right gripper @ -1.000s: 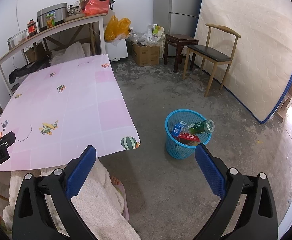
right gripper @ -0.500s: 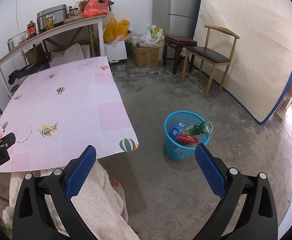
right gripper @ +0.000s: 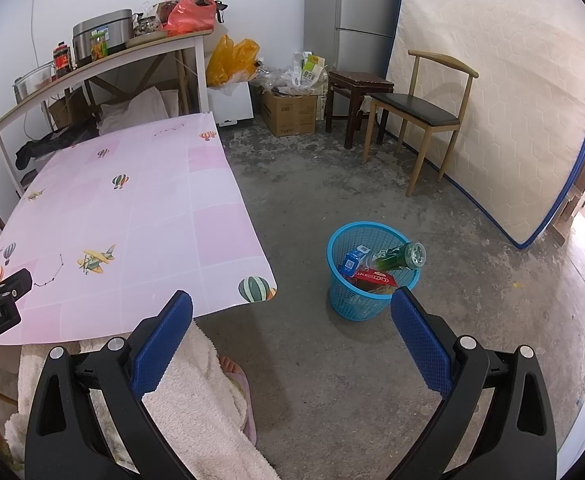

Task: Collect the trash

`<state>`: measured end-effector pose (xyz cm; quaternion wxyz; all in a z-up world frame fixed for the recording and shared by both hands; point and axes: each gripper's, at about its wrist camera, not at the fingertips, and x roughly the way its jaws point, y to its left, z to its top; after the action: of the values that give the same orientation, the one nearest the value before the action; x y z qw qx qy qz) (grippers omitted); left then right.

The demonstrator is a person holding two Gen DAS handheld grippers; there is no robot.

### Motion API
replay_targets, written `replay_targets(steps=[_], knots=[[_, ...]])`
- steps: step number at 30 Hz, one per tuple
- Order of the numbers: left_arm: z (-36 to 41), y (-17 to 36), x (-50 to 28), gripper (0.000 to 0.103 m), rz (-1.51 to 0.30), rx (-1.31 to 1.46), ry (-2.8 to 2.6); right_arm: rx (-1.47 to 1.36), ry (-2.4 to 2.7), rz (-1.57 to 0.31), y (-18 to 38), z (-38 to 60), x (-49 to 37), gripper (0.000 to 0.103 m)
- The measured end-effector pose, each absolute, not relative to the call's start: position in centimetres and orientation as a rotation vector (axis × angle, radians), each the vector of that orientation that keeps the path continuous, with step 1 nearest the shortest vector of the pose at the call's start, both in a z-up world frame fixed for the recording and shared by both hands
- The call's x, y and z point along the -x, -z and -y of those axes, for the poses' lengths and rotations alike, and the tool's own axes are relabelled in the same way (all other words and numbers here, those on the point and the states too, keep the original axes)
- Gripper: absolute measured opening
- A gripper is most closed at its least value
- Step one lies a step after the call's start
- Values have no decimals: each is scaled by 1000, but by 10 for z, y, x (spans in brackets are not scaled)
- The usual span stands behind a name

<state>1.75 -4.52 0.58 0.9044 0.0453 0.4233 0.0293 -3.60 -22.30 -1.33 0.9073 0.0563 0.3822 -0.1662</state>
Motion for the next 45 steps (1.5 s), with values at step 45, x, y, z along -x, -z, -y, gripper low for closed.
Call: replay_targets(steps=[45], knots=[[42, 2, -18, 94, -886, -94, -57, -121, 352, -788, 17, 224, 40, 96]])
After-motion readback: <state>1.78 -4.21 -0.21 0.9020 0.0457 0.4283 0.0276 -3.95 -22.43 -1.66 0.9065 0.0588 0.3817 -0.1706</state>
